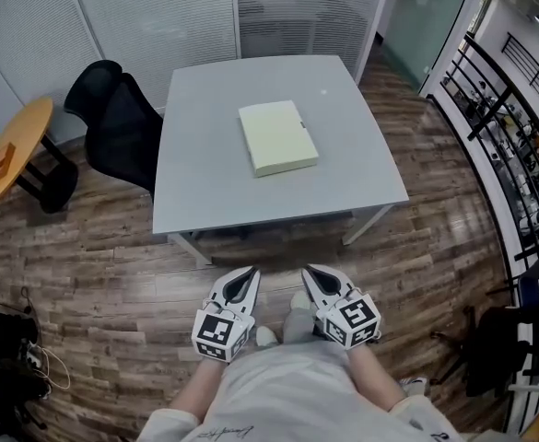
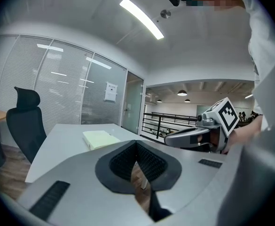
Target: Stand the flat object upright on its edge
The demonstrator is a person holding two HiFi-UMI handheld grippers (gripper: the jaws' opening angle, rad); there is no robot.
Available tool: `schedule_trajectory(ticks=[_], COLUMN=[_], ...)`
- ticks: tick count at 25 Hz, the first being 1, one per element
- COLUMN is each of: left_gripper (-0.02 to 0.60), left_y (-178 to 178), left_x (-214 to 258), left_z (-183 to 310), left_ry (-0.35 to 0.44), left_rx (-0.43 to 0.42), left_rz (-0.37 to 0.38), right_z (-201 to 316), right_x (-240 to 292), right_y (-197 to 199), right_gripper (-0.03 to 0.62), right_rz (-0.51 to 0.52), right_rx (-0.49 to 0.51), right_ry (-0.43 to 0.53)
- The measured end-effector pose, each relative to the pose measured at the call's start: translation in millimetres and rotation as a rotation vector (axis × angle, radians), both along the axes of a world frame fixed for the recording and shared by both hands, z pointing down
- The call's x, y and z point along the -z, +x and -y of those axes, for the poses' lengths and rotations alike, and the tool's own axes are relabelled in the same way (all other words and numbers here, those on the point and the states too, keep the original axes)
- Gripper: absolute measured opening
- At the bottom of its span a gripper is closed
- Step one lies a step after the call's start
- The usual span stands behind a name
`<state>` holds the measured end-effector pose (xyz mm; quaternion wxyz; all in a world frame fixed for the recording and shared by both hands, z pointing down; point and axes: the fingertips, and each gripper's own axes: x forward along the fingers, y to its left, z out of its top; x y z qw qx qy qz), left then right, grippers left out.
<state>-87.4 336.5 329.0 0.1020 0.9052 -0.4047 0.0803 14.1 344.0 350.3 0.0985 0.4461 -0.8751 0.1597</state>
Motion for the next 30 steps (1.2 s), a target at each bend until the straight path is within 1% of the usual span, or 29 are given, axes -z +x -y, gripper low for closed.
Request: schedule_trajectory(ticks=[7,14,18,25,30], left_gripper=[0.012,0.012,0.012,0.012,0.012], left_y=[-3.8,-8.7,-5.6,15.3,28.3], left_x=[0.1,-3.5,-8.4,-12.9,-9.3], left_z=[16.8,50.1,80.0,154.0,207.2], left_ry=[-0.002,0.003,-0.002,-0.017,-0.025], left_rx=[-0.004,0.009,0.019,0.039,0.079], left_rz=[-0.012,-0.014,-0.011,-0.006,0.001], right_z=[12.3,49.2,80.8,158.0,210.1], right_x=[0.8,-1.8,-2.5,-9.5,-5.7], right_y=[-2.6,-4.5,-2.8,15.8,36.6], right_gripper=[0.025,0.025,0.025,0.025,0.025], right_rz=[-0.012,-0.002,-0.002,-0.005,-0.017], right_rx=[0.002,0.01,0.026,0.061,0.103], right_ry=[0.004,0.011,0.021,0.0,-0.009])
